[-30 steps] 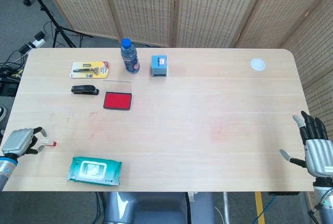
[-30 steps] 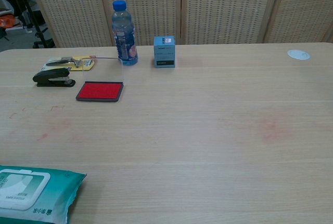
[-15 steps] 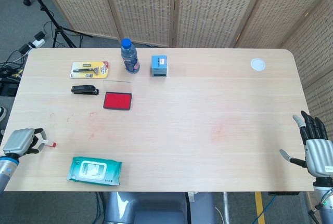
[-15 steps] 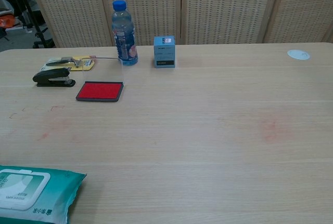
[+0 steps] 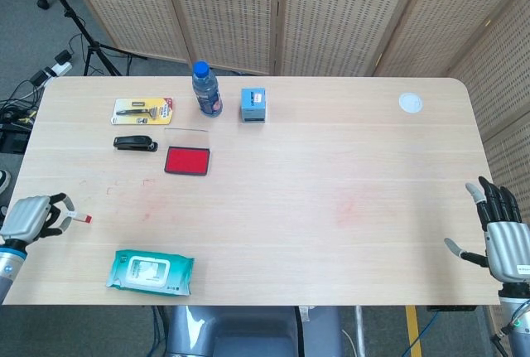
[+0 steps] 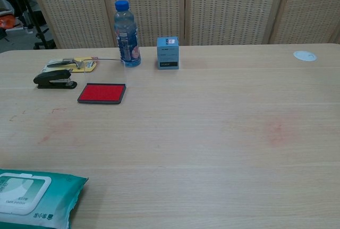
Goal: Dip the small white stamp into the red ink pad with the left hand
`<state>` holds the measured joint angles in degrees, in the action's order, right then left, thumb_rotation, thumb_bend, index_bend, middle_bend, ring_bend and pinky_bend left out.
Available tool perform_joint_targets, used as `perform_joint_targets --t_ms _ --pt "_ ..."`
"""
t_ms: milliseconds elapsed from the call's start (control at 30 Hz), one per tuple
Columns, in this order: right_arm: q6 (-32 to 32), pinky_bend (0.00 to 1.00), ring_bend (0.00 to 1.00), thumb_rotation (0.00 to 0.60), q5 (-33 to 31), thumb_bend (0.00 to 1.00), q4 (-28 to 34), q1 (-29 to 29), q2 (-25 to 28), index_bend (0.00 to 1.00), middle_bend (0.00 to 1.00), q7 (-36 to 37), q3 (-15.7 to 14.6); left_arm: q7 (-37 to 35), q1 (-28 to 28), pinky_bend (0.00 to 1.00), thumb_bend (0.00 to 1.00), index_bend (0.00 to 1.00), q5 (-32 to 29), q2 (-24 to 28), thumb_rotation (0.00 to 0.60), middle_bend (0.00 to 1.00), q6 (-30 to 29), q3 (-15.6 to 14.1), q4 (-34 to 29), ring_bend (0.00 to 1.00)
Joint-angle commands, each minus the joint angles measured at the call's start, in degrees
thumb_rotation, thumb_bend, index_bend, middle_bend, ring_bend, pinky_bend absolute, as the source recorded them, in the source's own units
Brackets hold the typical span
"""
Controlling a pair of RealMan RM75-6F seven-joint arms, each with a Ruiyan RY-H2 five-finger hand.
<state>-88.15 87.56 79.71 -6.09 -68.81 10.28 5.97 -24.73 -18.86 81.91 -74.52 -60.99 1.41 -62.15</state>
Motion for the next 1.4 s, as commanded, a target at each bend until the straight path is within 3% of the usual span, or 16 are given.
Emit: perform_joint_targets --t_ms 33,200,400,600,967,1400 --pt "0.14 0.0 0.0 0.6 0.07 0.05 0.0 -0.03 0.02 0.0 0.0 0.1 -0.11 -3.88 -0.96 0.96 0.42 0.62 1.7 0.96 0.6 1.0 -3.81 2.59 -2.39 1.0" --pt "0.63 0.0 0.0 0.6 -0.08 0.05 -0.24 -0.22 -0.04 0.0 0.0 0.21 -0.15 -3.83 -6.23 0.96 0.42 0.62 1.05 3.05 0.6 1.0 0.67 5.63 -7.83 1.0" --pt "2.89 0.0 0.0 0.6 -2.11 0.05 -1.12 -0.89 -0.22 0.0 0.0 1.01 0.49 -0.68 -13.32 0.96 0.41 0.62 -2.78 0.83 0.6 1.0 7.6 10.09 -10.63 1.0" --pt "5.2 0.0 0.0 0.6 -4.41 0.05 -2.54 -1.58 -0.41 0.0 0.0 2.14 1.35 5.43 -19.98 0.96 0.41 0.63 -8.95 -4.91 0.6 1.0 15.2 13.18 -6.2 1.0" --pt "8.52 0.0 0.0 0.6 -7.82 0.05 -5.33 -2.58 -1.35 0.0 0.0 2.65 2.58 17.16 -30.99 0.96 0.42 0.63 -21.34 -12.48 0.6 1.0 28.94 15.72 4.79 1.0" --pt "10.88 0.0 0.0 0.6 -9.81 0.05 -7.21 -3.41 -2.56 0.0 0.0 1.58 3.11 23.27 -35.69 0.96 0.42 0.63 -28.29 -17.58 0.6 1.0 33.59 14.75 12.95 1.0"
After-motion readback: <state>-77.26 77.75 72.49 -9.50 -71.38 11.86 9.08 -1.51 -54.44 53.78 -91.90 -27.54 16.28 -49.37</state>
